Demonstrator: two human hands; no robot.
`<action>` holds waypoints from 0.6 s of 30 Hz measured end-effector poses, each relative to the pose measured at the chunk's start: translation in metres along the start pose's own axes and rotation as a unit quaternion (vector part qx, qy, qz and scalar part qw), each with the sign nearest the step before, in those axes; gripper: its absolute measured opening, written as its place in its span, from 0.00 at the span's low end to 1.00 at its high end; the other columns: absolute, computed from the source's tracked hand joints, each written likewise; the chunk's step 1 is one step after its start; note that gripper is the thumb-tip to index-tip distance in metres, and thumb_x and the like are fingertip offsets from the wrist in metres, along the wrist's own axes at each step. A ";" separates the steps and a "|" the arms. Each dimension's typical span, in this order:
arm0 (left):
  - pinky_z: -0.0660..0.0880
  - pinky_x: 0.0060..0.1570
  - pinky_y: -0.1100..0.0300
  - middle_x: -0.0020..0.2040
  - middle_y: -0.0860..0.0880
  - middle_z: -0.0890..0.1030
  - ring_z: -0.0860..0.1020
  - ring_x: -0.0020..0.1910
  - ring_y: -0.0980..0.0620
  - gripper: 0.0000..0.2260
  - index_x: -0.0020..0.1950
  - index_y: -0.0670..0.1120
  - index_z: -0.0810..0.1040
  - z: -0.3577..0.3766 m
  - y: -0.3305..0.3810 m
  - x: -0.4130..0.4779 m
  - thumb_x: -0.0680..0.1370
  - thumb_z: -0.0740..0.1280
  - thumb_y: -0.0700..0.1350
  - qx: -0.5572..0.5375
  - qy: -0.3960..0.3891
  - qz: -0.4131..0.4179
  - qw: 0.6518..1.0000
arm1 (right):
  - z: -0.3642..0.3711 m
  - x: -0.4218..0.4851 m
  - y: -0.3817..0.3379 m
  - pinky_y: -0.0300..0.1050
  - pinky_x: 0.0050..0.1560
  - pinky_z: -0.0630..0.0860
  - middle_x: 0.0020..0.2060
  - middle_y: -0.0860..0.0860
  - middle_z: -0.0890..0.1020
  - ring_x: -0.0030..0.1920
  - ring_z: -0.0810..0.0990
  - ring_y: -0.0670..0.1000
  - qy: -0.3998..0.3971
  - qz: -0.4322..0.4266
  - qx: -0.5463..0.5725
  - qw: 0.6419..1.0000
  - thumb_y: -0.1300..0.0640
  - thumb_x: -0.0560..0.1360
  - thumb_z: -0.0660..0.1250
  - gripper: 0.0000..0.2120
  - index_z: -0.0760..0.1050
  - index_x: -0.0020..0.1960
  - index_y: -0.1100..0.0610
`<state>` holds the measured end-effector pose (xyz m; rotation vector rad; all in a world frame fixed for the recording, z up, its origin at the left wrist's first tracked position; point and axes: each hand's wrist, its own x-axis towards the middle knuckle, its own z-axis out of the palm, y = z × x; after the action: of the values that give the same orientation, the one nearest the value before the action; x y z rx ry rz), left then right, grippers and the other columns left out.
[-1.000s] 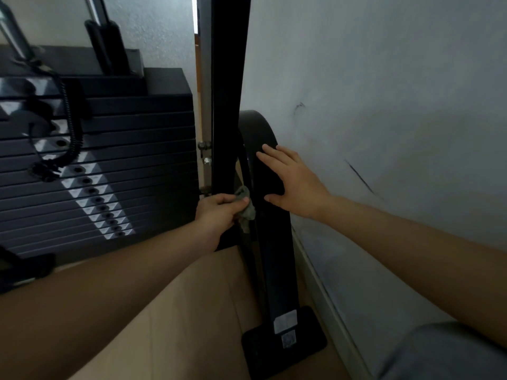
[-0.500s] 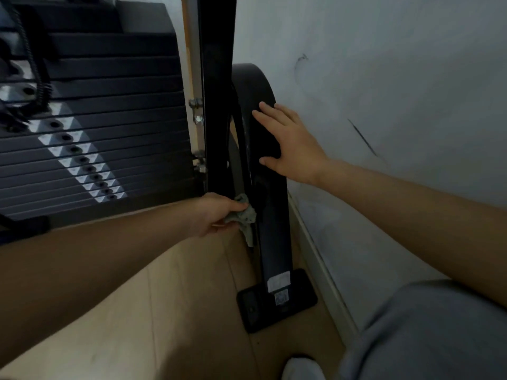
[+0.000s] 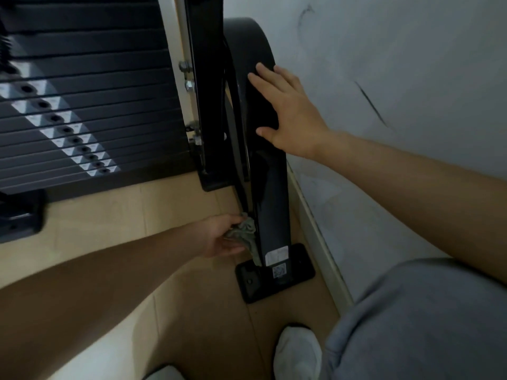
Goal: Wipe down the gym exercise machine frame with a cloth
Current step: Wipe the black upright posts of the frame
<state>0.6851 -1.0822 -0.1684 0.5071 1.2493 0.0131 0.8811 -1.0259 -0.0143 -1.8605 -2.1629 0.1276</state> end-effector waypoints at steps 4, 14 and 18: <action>0.81 0.47 0.53 0.52 0.41 0.83 0.82 0.50 0.45 0.08 0.55 0.41 0.78 0.001 -0.032 0.014 0.81 0.67 0.45 -0.046 -0.022 -0.048 0.998 | 0.001 0.000 0.000 0.50 0.73 0.67 0.81 0.46 0.52 0.81 0.47 0.53 0.001 0.005 -0.004 1.000 0.54 0.73 0.75 0.44 0.53 0.82 0.50; 0.81 0.50 0.51 0.56 0.40 0.82 0.81 0.53 0.44 0.13 0.62 0.40 0.77 0.011 -0.050 0.023 0.82 0.68 0.46 -0.087 -0.028 -0.044 0.995 | 0.001 -0.002 -0.004 0.48 0.72 0.66 0.82 0.46 0.52 0.81 0.46 0.53 -0.005 0.006 -0.011 1.000 0.54 0.74 0.74 0.44 0.52 0.82 0.51; 0.81 0.52 0.53 0.55 0.42 0.81 0.80 0.55 0.45 0.11 0.58 0.42 0.78 0.000 -0.014 0.011 0.80 0.70 0.47 -0.131 -0.046 0.013 0.990 | 0.004 -0.005 -0.004 0.43 0.69 0.61 0.82 0.48 0.51 0.81 0.46 0.54 -0.002 0.000 -0.010 1.000 0.55 0.75 0.72 0.43 0.52 0.82 0.52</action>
<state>0.6849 -1.0912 -0.1832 0.2939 1.1312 0.1725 0.8767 -1.0308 -0.0174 -1.8734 -2.1740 0.1114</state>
